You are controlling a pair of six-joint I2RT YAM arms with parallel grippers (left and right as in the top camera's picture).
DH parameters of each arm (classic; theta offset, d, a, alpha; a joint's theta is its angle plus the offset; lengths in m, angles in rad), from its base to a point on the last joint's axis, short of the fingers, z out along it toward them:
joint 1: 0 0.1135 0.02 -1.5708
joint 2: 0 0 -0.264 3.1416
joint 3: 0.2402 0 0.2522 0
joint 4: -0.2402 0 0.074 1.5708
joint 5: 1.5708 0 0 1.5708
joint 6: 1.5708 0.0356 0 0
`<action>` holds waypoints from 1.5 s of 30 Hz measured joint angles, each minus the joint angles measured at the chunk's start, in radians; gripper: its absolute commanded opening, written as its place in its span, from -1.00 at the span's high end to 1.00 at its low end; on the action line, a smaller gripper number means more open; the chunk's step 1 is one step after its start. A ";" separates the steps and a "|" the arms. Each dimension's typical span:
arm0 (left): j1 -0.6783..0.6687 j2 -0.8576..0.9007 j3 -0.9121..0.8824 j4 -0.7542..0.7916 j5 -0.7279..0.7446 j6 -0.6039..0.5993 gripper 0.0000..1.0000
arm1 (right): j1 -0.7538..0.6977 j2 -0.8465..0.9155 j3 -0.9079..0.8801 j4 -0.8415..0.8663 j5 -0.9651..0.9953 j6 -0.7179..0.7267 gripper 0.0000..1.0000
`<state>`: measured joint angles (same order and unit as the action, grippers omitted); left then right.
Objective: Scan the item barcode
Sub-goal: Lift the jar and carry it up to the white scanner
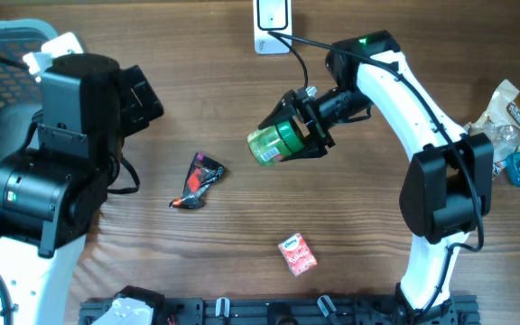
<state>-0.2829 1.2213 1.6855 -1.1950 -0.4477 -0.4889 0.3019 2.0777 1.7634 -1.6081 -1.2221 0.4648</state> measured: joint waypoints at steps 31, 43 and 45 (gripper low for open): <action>0.001 0.000 0.000 0.001 -0.058 -0.012 -1.00 | 0.005 0.015 0.005 1.509 1.135 -0.248 -0.07; 0.001 0.000 0.000 0.013 -0.064 -0.012 -1.00 | 0.040 0.169 0.005 1.803 1.191 -0.390 -0.08; 0.001 0.000 0.000 0.013 -0.064 -0.012 -1.00 | 0.059 0.207 0.005 1.852 1.199 -0.433 -0.08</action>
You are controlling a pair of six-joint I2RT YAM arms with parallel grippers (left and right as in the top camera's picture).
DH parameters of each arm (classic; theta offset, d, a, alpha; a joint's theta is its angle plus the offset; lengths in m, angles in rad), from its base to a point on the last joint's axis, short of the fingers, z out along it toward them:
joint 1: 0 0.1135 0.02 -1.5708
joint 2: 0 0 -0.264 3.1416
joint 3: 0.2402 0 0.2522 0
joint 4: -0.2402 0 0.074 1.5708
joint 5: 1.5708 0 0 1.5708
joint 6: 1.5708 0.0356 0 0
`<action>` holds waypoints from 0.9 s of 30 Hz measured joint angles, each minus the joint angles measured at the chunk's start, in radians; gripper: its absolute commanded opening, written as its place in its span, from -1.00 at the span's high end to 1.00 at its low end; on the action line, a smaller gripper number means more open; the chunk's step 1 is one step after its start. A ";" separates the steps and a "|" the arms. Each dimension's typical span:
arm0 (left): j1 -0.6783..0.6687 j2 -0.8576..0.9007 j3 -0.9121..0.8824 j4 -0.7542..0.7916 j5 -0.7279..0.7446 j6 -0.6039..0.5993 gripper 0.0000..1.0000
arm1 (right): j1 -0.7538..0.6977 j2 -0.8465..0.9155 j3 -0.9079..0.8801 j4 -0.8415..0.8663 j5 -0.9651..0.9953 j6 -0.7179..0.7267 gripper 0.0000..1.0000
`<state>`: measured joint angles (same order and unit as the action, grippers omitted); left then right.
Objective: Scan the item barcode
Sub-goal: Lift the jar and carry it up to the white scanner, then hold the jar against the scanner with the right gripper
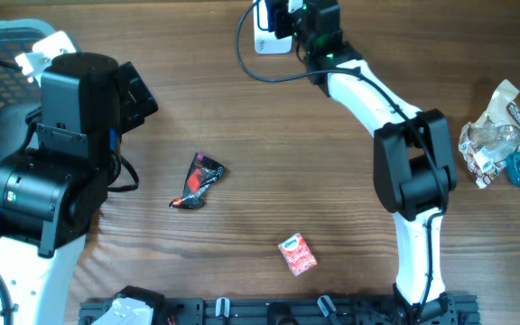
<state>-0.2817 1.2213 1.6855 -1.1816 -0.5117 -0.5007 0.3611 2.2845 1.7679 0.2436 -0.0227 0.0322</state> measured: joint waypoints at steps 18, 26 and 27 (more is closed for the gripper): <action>0.000 0.000 0.000 0.000 0.000 0.000 -1.00 | 0.018 0.158 0.000 0.260 0.006 -0.091 -0.08; 0.000 0.000 0.000 0.000 0.000 0.000 -1.00 | 0.018 0.160 0.000 0.266 0.006 -0.091 -0.08; 0.000 0.000 0.000 0.000 0.000 0.000 -1.00 | 0.018 0.160 0.000 0.266 0.006 -0.091 -0.08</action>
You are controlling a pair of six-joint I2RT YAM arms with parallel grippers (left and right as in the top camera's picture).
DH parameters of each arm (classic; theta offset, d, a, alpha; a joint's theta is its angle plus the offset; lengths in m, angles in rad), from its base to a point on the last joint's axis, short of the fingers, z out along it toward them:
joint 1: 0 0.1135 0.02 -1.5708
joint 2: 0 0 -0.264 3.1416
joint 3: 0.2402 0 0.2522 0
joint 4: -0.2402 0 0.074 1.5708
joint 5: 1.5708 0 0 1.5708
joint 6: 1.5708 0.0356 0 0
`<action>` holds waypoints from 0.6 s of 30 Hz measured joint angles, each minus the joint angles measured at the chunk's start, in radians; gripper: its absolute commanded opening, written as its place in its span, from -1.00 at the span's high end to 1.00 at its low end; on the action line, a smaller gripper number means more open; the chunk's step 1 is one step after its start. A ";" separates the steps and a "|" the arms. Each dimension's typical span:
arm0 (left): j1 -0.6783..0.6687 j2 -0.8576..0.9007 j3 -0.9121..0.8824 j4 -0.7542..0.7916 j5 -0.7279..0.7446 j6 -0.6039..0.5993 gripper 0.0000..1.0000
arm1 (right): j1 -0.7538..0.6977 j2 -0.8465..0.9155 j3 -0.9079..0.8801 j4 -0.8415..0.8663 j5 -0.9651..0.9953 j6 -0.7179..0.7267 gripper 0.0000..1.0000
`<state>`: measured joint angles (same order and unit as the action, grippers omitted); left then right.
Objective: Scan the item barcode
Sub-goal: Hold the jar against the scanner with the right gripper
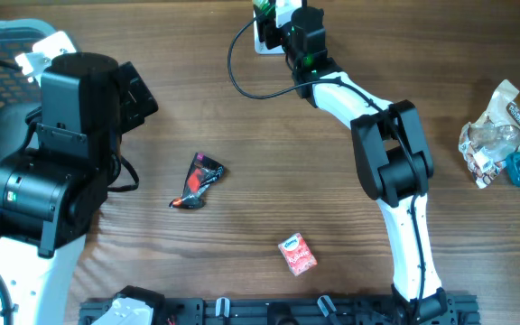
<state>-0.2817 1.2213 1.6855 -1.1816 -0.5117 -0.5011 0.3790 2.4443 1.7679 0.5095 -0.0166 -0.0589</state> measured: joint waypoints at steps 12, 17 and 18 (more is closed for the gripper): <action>0.000 0.000 0.000 0.000 -0.009 0.001 -1.00 | 0.000 0.008 0.000 -0.032 0.023 0.000 -0.09; 0.000 0.000 0.000 0.000 -0.015 0.001 -1.00 | 0.000 -0.054 0.000 -0.114 0.058 -0.004 -0.08; 0.000 0.000 0.000 0.000 -0.015 0.001 -1.00 | 0.000 -0.085 0.000 -0.130 0.067 -0.007 -0.08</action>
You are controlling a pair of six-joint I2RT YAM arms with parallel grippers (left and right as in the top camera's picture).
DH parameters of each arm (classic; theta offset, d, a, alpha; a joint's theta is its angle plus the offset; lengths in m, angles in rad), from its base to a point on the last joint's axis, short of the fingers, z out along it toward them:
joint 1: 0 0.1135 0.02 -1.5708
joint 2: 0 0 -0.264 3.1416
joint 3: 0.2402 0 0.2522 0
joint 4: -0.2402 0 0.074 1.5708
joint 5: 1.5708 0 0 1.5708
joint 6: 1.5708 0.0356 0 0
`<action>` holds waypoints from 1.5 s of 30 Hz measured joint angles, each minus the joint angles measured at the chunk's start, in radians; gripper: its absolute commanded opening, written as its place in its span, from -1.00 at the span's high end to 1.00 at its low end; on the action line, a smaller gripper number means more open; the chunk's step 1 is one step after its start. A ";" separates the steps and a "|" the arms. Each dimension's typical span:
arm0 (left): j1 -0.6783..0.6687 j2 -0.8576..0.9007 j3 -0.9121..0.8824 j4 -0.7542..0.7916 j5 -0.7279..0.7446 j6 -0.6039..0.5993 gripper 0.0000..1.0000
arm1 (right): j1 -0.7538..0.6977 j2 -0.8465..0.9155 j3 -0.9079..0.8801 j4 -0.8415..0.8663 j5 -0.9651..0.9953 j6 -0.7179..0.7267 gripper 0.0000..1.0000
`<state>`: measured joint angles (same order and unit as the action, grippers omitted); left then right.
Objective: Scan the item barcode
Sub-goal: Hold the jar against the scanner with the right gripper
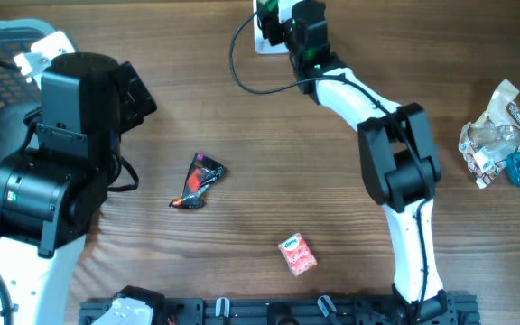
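Observation:
At the table's far edge stands the white barcode scanner (267,40), with a black cable looping off it. My right gripper (278,20) reaches over the scanner from the right. Only a sliver of the green can (261,8) shows at its fingers, at the frame's top edge; the arm hides the rest. The jaws appear shut on the can. My left gripper (143,90) rests at the left side, far from the scanner; its fingers merge into the dark wrist, so their state is unclear.
A black and red packet (197,181) lies left of centre. A small red box (297,254) sits near the front. Crinkly snack bags (490,135) and a blue item lie at the right edge. A blue basket stands at the far left.
The right arm's elbow has shifted slightly to the right, while its gripper stays over the scanner with the green can. The left arm and loose items have not moved.
The right gripper first held the green can above the middle of the table. Then it was at the far edge by the scanner. It stayed there with the can at the frame's top, and it is still there now.

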<state>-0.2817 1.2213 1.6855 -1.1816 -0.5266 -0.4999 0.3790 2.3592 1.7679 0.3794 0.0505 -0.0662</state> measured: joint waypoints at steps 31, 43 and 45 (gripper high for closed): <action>0.000 0.000 0.000 -0.027 0.000 0.000 -1.00 | 0.000 -0.182 0.002 -0.167 -0.050 0.196 -0.08; 0.000 0.000 0.000 0.005 0.000 0.000 -1.00 | 0.000 0.060 0.002 0.090 -0.122 0.132 -0.08; 0.000 0.000 0.000 0.011 0.000 0.000 -1.00 | 0.000 0.084 0.002 0.111 -0.122 0.128 -0.08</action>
<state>-0.2817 1.2213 1.6855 -1.1709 -0.5270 -0.4999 0.3790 2.4435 1.7699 0.4900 -0.0711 0.0620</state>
